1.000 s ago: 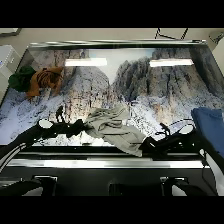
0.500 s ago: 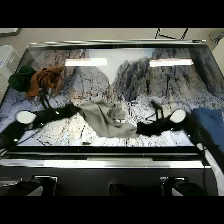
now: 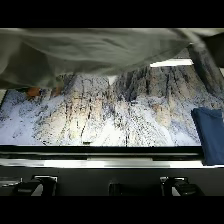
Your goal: Fold the clothes and pants, and hang the long-sleeved shirts on hangers.
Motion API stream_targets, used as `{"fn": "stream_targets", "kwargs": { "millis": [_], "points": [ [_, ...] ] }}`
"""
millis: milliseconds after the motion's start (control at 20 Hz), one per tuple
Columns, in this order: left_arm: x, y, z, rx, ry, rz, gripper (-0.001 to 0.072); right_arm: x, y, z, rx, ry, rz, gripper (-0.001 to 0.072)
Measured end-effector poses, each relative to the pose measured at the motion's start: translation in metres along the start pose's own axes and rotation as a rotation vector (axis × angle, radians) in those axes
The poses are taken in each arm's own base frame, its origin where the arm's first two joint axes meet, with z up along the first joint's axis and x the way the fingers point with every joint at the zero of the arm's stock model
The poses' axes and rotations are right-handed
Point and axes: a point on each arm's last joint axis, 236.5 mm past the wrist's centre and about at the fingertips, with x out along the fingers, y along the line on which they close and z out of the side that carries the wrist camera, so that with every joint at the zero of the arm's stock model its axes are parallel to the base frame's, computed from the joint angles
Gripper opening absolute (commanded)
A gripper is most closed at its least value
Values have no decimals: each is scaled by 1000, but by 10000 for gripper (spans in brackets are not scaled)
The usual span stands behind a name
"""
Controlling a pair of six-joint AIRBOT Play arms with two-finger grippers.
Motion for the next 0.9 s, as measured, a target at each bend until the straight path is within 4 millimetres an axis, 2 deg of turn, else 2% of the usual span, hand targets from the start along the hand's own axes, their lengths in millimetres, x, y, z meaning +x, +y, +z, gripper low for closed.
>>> {"fn": "stream_targets", "kwargs": {
  "millis": [50, 150, 250, 350, 500, 650, 750, 800, 850, 900],
  "points": [
    [-8, -11, 2, 29, 9, -14, 24, -15, 3, 5, -6, -18, -3, 39],
    [-16, -18, -16, 59, 93, -17, 24, -35, 4, 2, -17, -8, -20, 39],
    [-17, -3, -58, 33, 239, 4, 24, -37, -4, -15, -21, 71, -57, 40],
    [-14, 30, -118, -50, 402, 50, 24, -24, -19, -46, -10, 208, -101, 40],
    [-11, 90, -213, -207, 602, 145, 25, 19, -50, -107, 27, 444, -165, 40],
    [-4, 151, -307, -353, 760, 258, 25, 82, -83, -172, 99, 608, -209, 41],
    [-2, 179, -368, -429, 868, 316, 27, 126, -98, -217, 188, 674, -217, 41],
    [-1, 188, -394, -472, 912, 336, 59, 145, -103, -241, 242, 710, -218, 41],
    [-1, 193, -420, -521, 960, 350, 200, 163, -105, -263, 302, 743, -211, 41],
    [-2, 196, -439, -565, 995, 360, 436, 177, -105, -282, 360, 772, -201, 82]
  ]
}}
